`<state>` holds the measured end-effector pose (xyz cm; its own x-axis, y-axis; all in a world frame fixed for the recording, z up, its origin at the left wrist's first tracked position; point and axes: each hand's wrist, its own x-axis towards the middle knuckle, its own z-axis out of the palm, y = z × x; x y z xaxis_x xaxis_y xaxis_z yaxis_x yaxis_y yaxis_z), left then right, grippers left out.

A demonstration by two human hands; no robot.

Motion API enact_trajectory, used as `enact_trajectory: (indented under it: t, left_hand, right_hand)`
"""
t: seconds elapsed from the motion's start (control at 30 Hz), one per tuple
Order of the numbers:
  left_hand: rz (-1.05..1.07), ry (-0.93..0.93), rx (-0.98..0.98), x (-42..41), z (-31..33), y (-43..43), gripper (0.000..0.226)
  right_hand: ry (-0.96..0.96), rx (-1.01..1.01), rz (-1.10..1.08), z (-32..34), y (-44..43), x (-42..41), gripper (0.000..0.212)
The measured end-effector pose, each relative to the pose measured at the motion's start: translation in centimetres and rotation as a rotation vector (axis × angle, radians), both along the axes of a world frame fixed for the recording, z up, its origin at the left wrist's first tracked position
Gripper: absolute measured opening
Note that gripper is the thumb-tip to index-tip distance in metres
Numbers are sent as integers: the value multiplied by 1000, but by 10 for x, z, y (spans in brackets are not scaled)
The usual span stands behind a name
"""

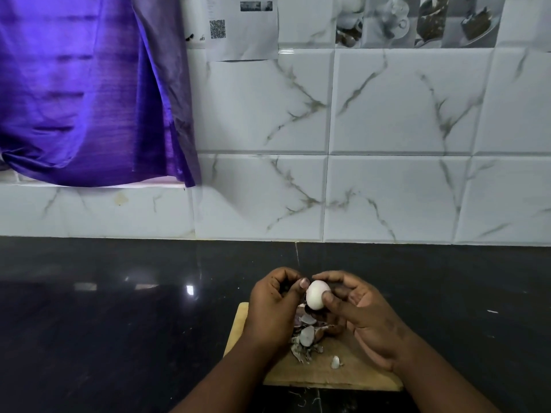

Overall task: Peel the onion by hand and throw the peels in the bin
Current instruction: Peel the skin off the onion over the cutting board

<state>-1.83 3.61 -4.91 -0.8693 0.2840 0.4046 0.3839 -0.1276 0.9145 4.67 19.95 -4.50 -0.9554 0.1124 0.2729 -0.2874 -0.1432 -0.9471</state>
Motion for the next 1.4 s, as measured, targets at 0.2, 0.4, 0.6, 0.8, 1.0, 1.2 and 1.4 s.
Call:
enact_trajectory:
  t: [0.2,0.4,0.6,0.8,1.0,1.2,1.4]
  left_hand:
    - [-124,-317,312,-6,5,-2,13]
    - [-24,-15,113,-4,-2,4,18]
    - [-97,-22,89,1,0,5,37]
    - [-104,50,85,-1,-1,5,32]
    - [-92,41,197,-5,-1,3,10]
    - [-33,27,153,-6,-6,7,20]
    - [30,117,61,-6,-10,5,25]
  right_hand:
    - [19,-304,23,4,1,-3,36]
    - [-29,-303,1,4,3,-4,37]
    - [-45,-242,5,3,0,-2,37]
    - [-60,-235,50,5,-5,0,34]
    - [-42,-197,75,4,-7,2,33]
    - [-19,-228,157,7,-9,5,56]
    - [23,-343,24,12,-5,5,28]
